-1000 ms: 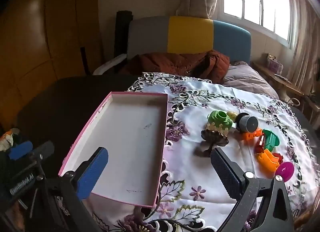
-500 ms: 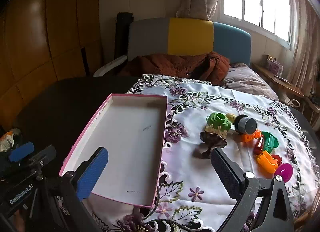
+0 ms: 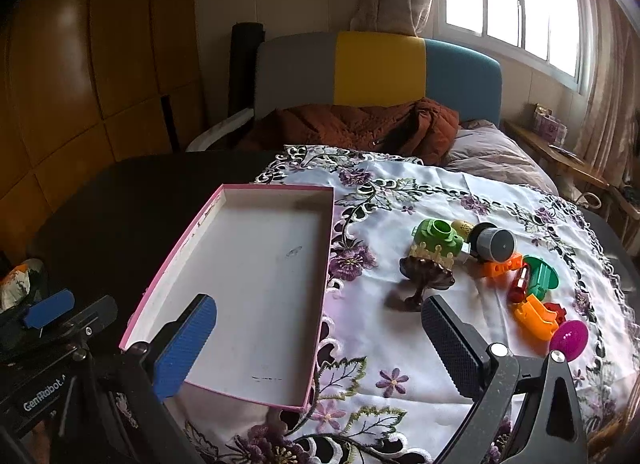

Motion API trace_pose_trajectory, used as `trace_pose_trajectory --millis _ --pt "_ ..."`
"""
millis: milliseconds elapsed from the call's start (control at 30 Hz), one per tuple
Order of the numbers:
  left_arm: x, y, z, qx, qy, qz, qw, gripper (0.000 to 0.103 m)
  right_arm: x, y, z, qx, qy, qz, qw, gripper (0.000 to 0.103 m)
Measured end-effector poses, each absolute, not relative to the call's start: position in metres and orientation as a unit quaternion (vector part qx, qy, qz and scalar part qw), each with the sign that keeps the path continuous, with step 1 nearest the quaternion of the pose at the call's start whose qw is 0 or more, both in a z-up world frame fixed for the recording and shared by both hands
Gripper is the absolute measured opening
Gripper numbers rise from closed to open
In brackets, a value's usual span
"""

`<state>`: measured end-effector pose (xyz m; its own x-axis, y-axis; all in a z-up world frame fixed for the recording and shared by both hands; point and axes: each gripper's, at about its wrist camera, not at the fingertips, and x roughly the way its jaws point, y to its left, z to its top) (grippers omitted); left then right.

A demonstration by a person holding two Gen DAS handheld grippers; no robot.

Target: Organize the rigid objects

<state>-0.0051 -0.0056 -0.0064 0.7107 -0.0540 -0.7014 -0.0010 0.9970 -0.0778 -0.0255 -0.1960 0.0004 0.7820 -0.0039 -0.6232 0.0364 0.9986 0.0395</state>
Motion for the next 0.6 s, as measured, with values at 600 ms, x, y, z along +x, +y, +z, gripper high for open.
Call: trace_pose_trajectory --millis 600 --pt "0.004 -0.022 -0.009 -0.023 0.390 -0.048 0.919 0.065 -0.020 -0.216 -0.001 0.036 0.332 -0.022 0.942 0.103"
